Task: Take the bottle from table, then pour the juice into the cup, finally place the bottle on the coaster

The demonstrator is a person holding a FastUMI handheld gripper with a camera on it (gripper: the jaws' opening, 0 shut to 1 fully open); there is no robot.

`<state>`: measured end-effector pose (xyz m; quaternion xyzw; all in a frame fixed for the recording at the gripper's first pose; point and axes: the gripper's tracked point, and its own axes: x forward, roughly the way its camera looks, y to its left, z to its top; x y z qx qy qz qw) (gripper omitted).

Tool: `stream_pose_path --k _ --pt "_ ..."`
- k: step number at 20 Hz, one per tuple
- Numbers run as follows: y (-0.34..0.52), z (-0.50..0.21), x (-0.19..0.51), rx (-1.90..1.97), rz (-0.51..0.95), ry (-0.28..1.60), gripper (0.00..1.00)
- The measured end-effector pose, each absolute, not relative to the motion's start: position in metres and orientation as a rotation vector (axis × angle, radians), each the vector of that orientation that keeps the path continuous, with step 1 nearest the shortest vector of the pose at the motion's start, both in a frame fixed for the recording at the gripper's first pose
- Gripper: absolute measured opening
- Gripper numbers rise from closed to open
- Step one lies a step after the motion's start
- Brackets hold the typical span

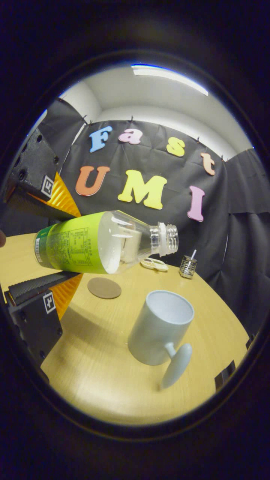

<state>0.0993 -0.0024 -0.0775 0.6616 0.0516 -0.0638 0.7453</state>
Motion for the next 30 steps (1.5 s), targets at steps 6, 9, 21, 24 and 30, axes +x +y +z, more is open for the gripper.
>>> stream_pose_path --k 6,9,21,24,30 --pt "0.004 -0.075 0.107 1.620 -0.116 0.108 0.76" --pt "0.003 -0.072 0.110 1.689 -0.108 0.101 0.76" --pt "-0.013 -0.067 0.111 1.903 -0.100 0.036 0.76" --pt "-0.013 -0.064 0.113 1.950 -0.097 0.015 0.76" --pt "-0.022 -0.056 0.119 2.033 -0.084 -0.020 0.76"
